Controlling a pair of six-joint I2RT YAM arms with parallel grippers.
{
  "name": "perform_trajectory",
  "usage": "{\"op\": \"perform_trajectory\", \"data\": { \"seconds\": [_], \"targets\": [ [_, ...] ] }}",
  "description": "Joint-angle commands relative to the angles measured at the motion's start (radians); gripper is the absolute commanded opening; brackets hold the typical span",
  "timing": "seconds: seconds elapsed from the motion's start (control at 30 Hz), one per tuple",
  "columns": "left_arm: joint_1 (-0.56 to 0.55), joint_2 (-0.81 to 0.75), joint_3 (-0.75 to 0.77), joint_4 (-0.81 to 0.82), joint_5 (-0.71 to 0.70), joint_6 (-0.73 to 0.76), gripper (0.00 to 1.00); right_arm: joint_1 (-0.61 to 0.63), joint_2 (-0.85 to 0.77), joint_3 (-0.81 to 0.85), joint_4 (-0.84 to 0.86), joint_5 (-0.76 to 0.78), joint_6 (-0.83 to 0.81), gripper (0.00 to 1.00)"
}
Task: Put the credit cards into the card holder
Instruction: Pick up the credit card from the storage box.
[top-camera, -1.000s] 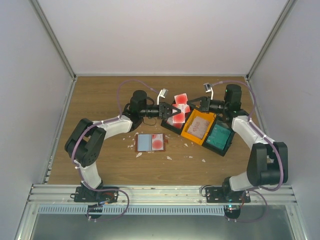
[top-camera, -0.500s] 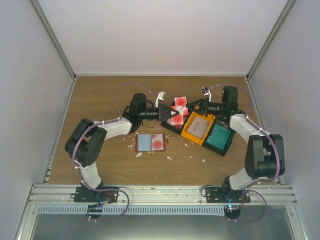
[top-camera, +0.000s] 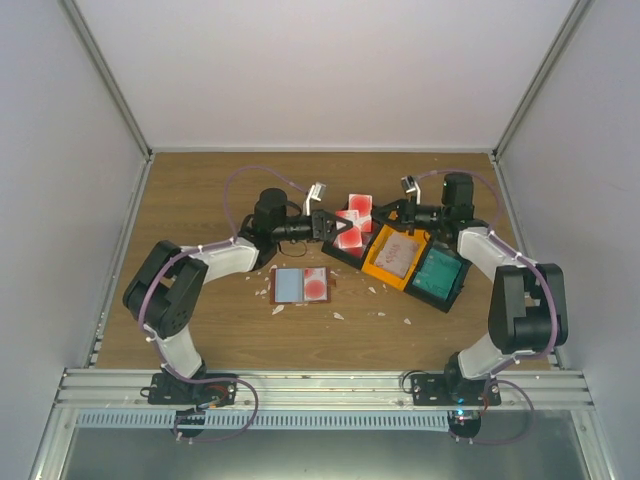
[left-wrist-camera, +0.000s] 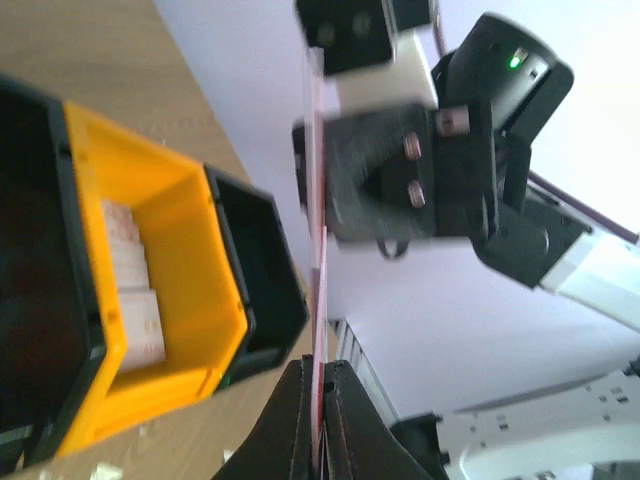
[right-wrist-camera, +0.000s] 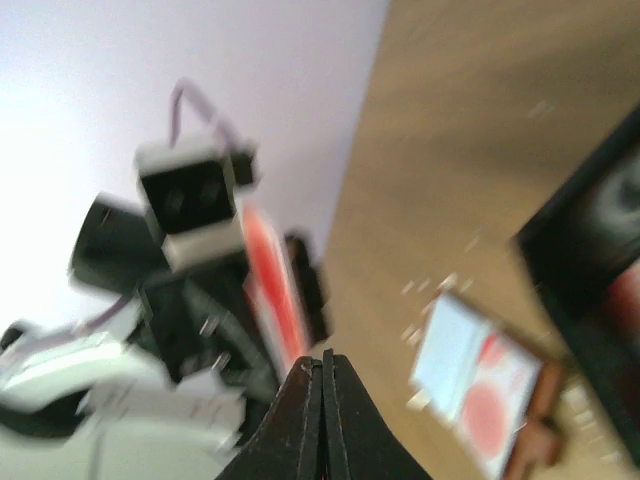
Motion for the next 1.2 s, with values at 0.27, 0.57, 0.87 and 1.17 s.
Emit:
{"op": "perform_trajectory", "data": {
  "seconds": [0.27, 0.57, 0.87, 1.17],
  "targets": [
    [0.063, -0.058, -0.078, 0.013, 0.042, -0.035, 0.01, -0.119, 0.014, -0.025, 0.234, 0.223, 0.144, 0.01],
    [0.061, -0.017, -0.037, 0.08, 0.099, -0.109, 0.0, -0.002, 0.004, 0.03, 0.051, 0.141, -0.138, 0.51],
    [0.058, 0.008, -0.025, 0.184, 0.152, -0.219, 0.0, 0.122, 0.068, 0.047, 0.114, 0.116, -0.118, 0.59],
    [0.059, 0.036, -0.003, 0.182, 0.165, -0.289, 0.03, 0.134, 0.062, -0.012, 0.375, 0.119, 0.118, 0.03]
  ]
}}
